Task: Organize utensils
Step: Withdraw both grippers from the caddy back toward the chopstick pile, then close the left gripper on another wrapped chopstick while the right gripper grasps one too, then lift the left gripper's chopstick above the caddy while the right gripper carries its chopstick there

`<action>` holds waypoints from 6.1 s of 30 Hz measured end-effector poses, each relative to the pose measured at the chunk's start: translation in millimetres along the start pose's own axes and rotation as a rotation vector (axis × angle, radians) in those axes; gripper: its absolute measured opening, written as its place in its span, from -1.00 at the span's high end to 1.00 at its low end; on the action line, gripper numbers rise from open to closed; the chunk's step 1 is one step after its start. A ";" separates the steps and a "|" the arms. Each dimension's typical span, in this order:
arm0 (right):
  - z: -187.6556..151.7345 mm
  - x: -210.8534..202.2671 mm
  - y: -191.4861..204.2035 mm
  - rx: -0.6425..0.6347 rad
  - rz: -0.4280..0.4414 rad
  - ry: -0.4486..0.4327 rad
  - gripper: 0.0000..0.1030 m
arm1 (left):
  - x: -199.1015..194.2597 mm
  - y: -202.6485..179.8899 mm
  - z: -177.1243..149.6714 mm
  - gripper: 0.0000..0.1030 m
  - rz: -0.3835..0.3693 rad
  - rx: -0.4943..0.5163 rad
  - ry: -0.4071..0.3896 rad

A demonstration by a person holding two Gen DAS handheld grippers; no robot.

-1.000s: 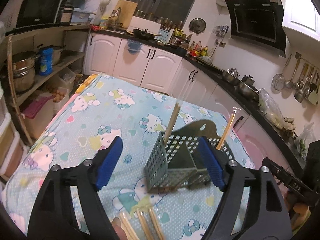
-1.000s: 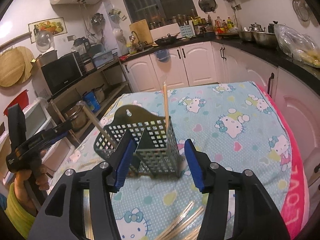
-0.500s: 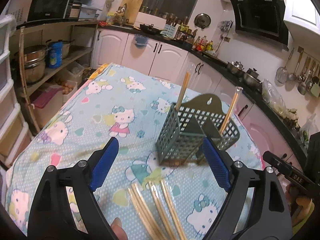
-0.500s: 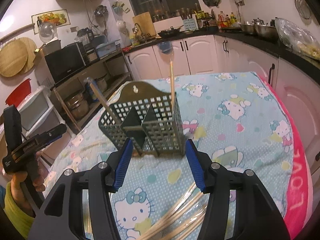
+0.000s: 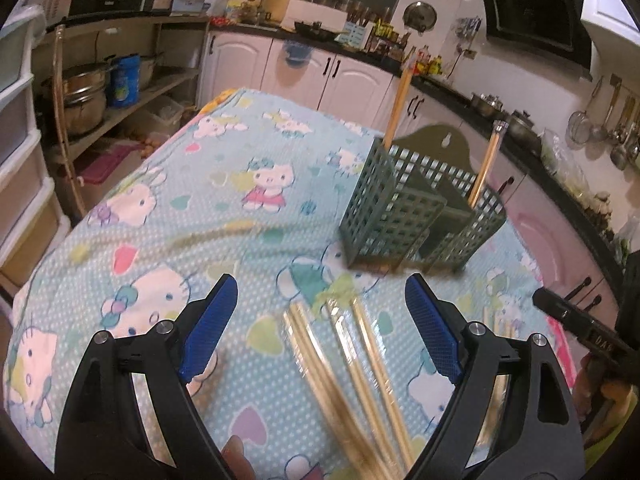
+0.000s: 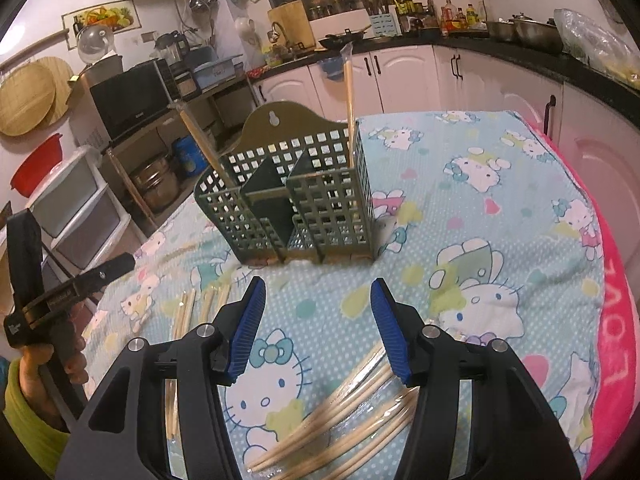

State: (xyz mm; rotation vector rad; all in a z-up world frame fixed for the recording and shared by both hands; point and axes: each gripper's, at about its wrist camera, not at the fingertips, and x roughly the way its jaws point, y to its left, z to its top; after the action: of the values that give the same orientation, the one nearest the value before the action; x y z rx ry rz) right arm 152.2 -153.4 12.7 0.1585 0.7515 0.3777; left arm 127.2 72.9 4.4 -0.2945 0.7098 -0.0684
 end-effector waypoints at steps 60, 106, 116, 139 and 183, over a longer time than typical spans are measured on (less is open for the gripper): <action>-8.3 102.8 -35.4 0.065 -0.126 0.258 0.27 | 64.3 65.2 -31.0 0.90 -0.097 -0.233 0.201; 42.6 -44.4 36.2 -0.035 0.176 -0.143 0.88 | -26.3 -17.9 45.7 0.97 -0.235 -0.015 -0.057; 59.8 -66.9 24.0 -0.032 0.126 -0.265 0.89 | -31.0 -44.0 76.2 0.97 -0.263 0.024 -0.117; 151.4 -72.8 32.2 -0.098 0.074 -0.446 0.89 | -38.8 -96.4 164.2 0.97 -0.252 0.096 -0.352; 126.2 22.0 3.5 -0.059 -0.155 -0.605 0.88 | 40.7 -83.4 123.4 0.97 -0.091 0.131 -0.455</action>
State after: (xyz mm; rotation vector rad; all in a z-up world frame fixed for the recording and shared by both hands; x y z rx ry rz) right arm 253.1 -142.4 90.9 0.1470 0.1536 0.1861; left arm 241.5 16.6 91.5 -0.2062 0.2388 -0.1292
